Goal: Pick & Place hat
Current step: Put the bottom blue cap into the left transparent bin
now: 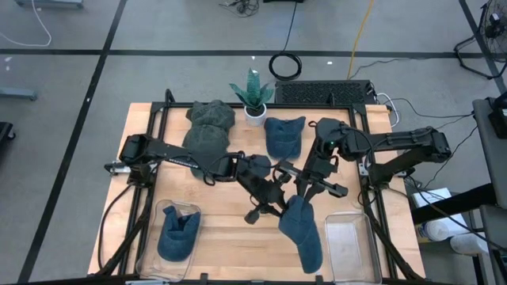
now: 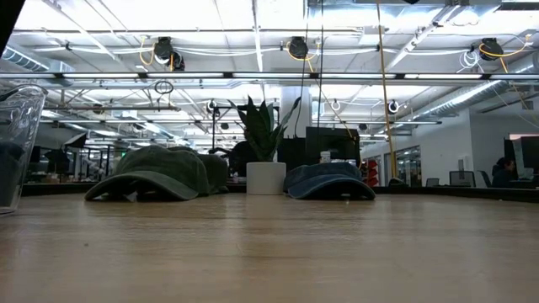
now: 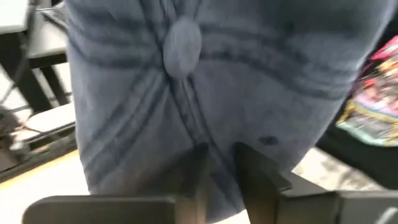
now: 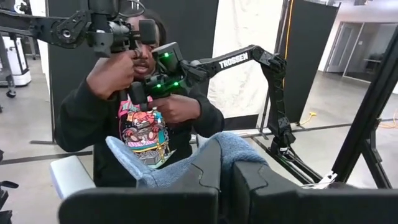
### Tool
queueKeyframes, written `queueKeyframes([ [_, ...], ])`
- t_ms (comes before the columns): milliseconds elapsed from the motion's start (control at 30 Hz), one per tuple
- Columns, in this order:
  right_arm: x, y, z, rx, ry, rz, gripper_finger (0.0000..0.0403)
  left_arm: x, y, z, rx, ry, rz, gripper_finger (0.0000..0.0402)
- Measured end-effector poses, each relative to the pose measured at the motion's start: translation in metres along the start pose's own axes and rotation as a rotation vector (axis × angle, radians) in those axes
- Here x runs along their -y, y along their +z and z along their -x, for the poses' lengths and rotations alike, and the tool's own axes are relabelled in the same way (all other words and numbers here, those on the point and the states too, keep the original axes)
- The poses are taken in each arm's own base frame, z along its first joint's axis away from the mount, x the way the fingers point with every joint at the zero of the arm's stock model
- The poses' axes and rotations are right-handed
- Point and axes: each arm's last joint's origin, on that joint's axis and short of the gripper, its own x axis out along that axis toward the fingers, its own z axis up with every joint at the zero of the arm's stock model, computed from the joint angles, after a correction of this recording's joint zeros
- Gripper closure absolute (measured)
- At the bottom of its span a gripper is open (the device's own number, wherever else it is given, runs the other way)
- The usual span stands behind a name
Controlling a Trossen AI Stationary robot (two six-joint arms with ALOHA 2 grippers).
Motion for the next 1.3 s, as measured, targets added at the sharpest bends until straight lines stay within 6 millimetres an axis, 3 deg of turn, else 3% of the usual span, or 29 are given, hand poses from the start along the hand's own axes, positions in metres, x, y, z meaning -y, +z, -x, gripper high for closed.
queueKeyframes([
  [200,0.000,0.001,0.000,0.007,-0.002,0.017,0.0403,0.002,0.005,0.004,0.000,0.026,-0.040,0.0394],
  [400,0.000,0.005,0.000,0.024,-0.005,0.002,0.0403,0.012,0.007,0.004,-0.054,0.106,-0.080,0.0399],
  [667,-0.001,0.004,-0.002,0.022,0.005,-0.010,0.0403,0.045,0.035,0.036,-0.144,0.224,-0.182,0.0400],
  [1067,-0.005,0.004,-0.009,0.020,0.027,-0.073,0.0403,0.061,0.045,0.072,-0.291,0.364,-0.184,0.0401],
  [1300,-0.003,0.005,-0.010,0.021,-0.046,-0.037,0.0403,0.073,0.055,0.084,-0.224,0.258,-0.116,0.0398],
])
